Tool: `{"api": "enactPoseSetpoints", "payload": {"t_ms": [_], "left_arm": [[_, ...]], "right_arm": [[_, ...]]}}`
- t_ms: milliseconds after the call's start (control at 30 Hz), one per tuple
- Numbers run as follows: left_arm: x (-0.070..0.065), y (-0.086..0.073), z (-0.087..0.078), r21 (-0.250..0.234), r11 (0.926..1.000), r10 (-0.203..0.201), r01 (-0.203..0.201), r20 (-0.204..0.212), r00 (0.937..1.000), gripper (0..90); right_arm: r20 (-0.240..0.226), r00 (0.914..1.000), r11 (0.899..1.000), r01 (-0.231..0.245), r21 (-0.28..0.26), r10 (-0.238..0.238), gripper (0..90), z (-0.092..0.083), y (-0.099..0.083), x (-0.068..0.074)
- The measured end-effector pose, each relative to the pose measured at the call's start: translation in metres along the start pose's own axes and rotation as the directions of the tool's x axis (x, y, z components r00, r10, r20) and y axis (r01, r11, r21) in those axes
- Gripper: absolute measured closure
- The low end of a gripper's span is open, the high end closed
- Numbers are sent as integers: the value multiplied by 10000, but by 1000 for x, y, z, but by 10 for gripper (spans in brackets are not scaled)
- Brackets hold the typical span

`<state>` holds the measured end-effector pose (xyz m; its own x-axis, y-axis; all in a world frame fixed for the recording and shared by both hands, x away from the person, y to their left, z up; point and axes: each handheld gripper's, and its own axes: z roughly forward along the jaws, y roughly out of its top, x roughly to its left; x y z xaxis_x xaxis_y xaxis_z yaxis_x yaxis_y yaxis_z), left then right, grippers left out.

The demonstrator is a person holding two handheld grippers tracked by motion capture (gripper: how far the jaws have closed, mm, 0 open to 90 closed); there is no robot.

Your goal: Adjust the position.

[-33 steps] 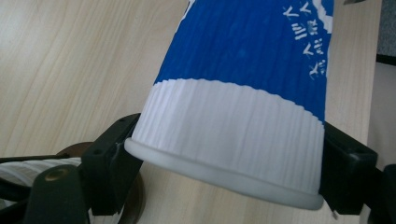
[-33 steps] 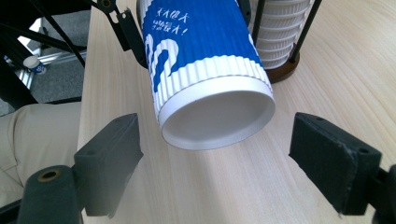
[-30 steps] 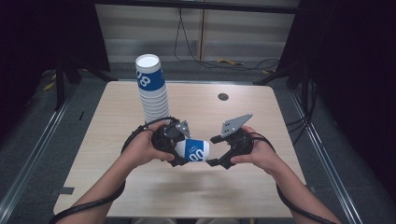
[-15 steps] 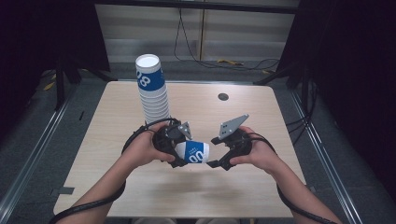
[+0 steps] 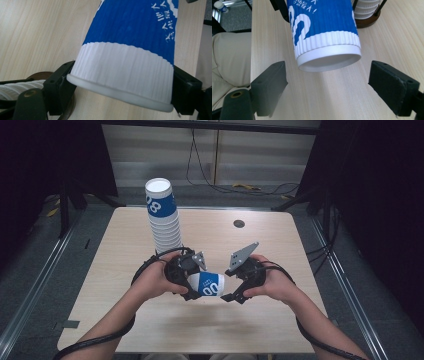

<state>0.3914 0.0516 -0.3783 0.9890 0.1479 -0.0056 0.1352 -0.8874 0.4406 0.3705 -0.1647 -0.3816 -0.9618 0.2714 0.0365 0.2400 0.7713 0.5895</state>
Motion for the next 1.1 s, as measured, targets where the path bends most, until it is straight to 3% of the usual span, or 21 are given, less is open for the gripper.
{"api": "enactPoseSetpoints", "payload": {"t_ms": [67, 200, 333, 567, 800, 1100], "left_arm": [[-1, -1, 2, -34, 9999, -141, 141, -10, 9999, 190], [0, -1, 3, 29, 10000, 52, -52, 23, 10000, 190], [-1, -1, 6, 68, 10000, -32, 31, 62, 10000, 190], [0, 0, 5, 21, 10000, -77, 77, 69, 9999, 190], [0, 0, 6, 108, 9999, 80, -81, 111, 9999, 189], [-1, 0, 6, 33, 10000, -75, 75, 126, 9999, 189]], "right_arm": [[-24, 9999, 9998, 99, 184, -99, 143, 1, 3, 1], [63, 9998, 9992, 205, 334, -207, 143, 2, 5, 2], [-33, 9991, 9950, 415, 906, -414, 146, 5, 9, 3], [-108, 9975, 9904, 706, 1191, -698, 153, 7, 12, 2], [-58, 9975, 9863, 705, 1490, -704, 154, 7, 15, 2], [-136, 9973, 9811, 740, 1789, -728, 163, 7, 17, 3]]}}
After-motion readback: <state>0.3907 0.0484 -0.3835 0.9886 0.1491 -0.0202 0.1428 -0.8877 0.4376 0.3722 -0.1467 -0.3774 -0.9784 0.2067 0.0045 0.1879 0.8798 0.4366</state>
